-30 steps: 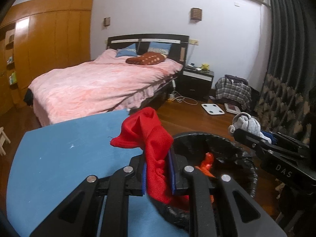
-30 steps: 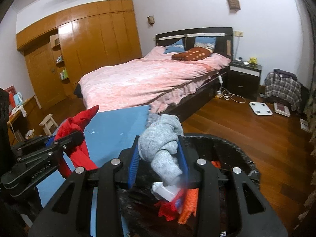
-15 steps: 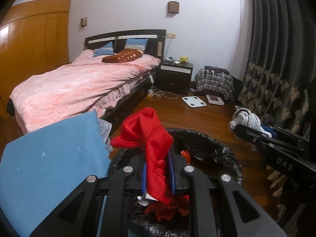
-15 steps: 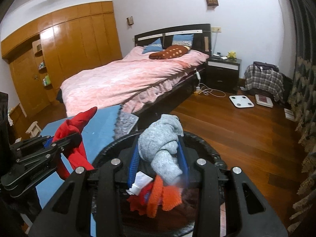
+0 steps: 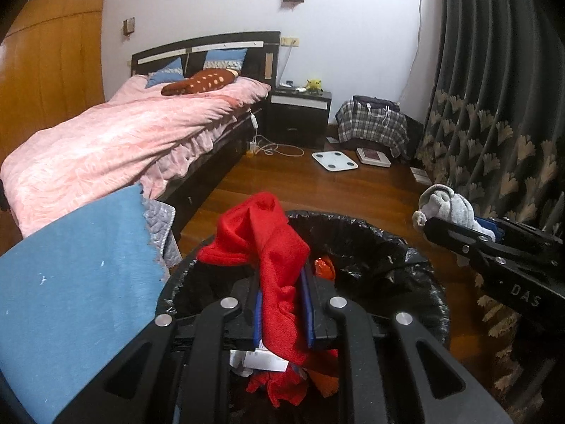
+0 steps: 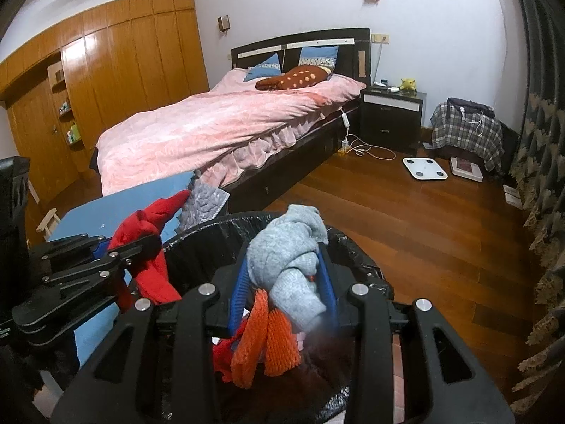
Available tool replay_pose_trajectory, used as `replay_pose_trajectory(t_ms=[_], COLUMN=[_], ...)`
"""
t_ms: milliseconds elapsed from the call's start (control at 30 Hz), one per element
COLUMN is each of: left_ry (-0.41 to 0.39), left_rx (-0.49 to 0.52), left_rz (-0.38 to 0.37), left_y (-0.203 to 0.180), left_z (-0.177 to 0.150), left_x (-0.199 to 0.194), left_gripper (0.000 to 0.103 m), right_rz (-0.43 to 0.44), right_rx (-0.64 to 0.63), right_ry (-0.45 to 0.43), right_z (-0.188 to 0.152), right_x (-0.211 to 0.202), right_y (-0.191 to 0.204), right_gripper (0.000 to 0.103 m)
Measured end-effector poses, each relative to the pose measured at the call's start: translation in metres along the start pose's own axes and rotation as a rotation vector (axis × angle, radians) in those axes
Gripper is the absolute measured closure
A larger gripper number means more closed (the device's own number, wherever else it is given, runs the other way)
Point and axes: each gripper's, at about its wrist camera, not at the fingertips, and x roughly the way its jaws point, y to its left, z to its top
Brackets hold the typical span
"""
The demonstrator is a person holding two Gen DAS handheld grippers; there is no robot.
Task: Collect trash
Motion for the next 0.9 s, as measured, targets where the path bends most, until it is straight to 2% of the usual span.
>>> replay_pose_trajectory(t_ms=[100,367,400,500,533,667,833,900], left_ry=[0.018,0.042,0.043,0.034,0.03,0.027,0.005,-0.002], left_rx=[0.001,-0.005,-0.011,-0.032,-0.041,-0.056,-0.072,-0.074], left_rz=[-0.007,-0.009,-0.009,-0.008,-0.011,-0.008,0.001,0.01], left_y=[0.001,0.01,0.012,0.017,0.019,0.024,0.033,0.036], left_z=[-0.001,-0.001,-0.002,-0.001,-0.001,0.002,0.005,0.006], left_x=[0.01,0.022,0.022,0.02,0.018,0.015,0.002,-0.004], left_gripper=[0.085,0.07,0.066,0.045,0.041,0.036,0.023,0.019], right_rz=[-0.004,-0.006,-0.006,-0.011,-0.011,-0.011,-0.018,-0.018], right_rx=[0.0,0.003,0.004,0.011,0.013,0.014,0.019,0.024], right_ry=[0.012,0.051,0.056,0.059,0.059,0.052,0.029,0.025], right_z=[-0.002,-0.002,-0.003,-0.003,-0.003,-0.002,-0.001,0.001], right_x=[0.009,0.03,0.032,0.036,0.037,0.036,0.028,0.024], right_y=[0.0,-0.006,-0.006,-0.008,-0.008,-0.008,-0.008,-0.009], right_gripper=[0.068,0.066,0.066,0.054,0.051,0.041,0.016,0.011])
